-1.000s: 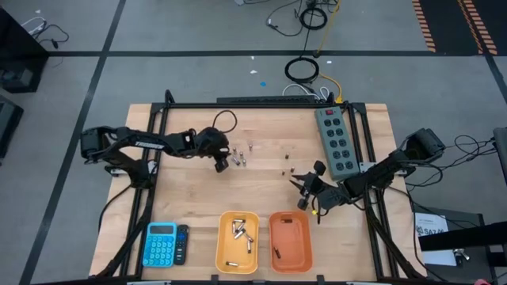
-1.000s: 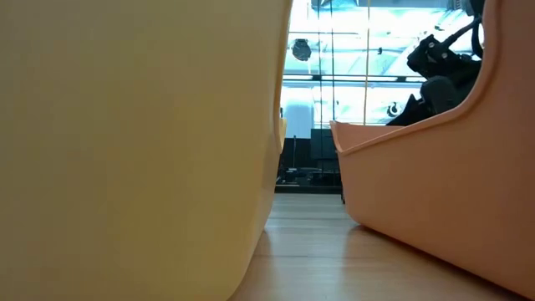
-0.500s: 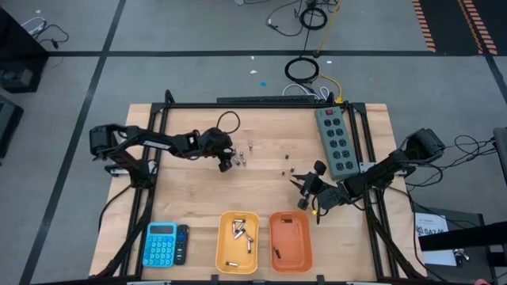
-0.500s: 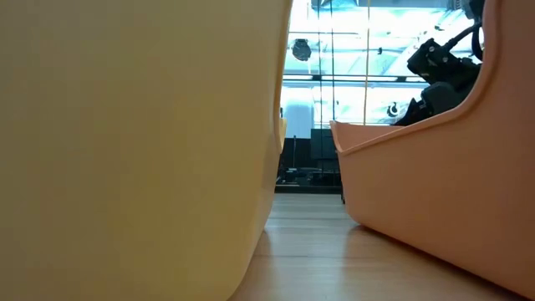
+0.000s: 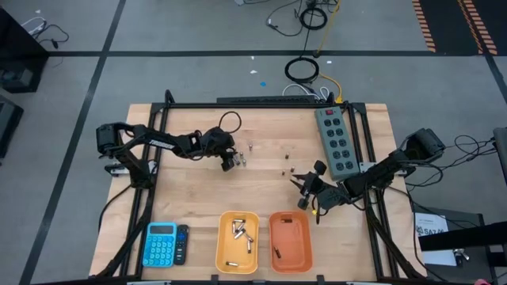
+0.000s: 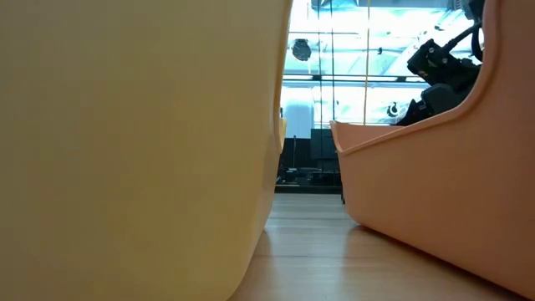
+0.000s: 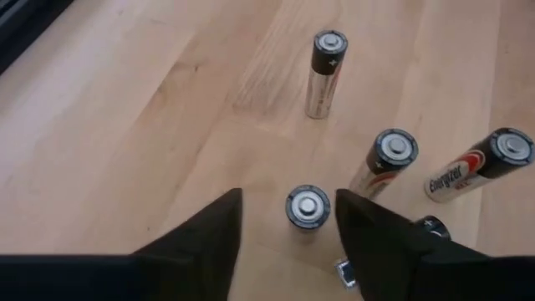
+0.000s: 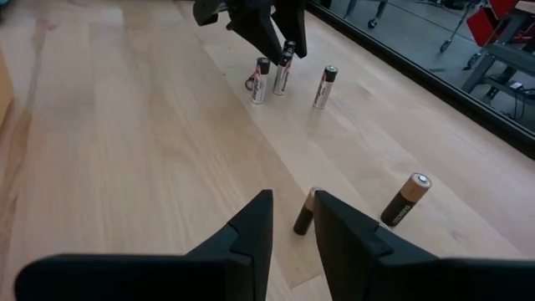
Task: Sort batteries
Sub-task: Put the silver battery into the yellow bin
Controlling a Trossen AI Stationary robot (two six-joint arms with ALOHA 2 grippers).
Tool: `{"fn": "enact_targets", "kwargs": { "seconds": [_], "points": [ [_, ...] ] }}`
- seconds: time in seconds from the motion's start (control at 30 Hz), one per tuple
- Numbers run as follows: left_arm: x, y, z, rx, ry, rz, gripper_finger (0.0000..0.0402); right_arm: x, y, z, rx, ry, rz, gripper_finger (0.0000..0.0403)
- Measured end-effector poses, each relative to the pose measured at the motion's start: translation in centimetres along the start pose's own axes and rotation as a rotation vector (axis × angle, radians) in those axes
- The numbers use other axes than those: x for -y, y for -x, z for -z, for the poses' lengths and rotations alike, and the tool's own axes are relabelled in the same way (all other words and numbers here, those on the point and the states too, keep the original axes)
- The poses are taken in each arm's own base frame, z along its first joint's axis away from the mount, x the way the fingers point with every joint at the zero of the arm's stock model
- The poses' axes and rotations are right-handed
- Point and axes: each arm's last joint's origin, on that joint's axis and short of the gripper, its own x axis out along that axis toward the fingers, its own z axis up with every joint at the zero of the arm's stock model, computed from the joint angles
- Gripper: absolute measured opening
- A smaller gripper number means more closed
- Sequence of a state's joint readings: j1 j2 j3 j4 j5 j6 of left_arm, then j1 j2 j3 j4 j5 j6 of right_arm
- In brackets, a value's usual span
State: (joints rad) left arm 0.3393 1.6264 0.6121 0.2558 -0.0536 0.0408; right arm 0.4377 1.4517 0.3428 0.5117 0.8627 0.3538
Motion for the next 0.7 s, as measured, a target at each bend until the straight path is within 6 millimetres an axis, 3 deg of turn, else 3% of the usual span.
{"fn": "enact_targets", "kwargs": {
  "seconds": [0.2, 0.37, 0.5, 0.57, 0.7],
  "points": [
    [-0.3, 0.0, 0.0, 0.0, 0.006, -0.006, 0.0048, 0.0, 0.0, 0.0, 0.0, 0.0, 0.0, 0.008],
    [-0.3, 0.4, -0.1, -0.002, 0.005, -0.01, 0.0049, 0.1, 0.0, 0.2, -0.013, -0.006, 0.004, 0.0079],
    [-0.5, 2.8, -2.1, 0.102, -0.014, -0.025, 0.0049, 0.1, 0.0, 0.2, -0.013, -0.01, 0.005, 0.0079],
    [-0.5, 4.6, -3.4, 0.177, -0.024, 0.066, 0.0049, 0.1, 0.0, 0.2, -0.013, -0.01, 0.006, 0.0079],
    [1.6, 8.8, -5.6, 0.318, -0.007, 0.452, 0.0049, 0.1, 0.0, 0.2, -0.013, -0.009, 0.009, 0.0079]
  ]
}}
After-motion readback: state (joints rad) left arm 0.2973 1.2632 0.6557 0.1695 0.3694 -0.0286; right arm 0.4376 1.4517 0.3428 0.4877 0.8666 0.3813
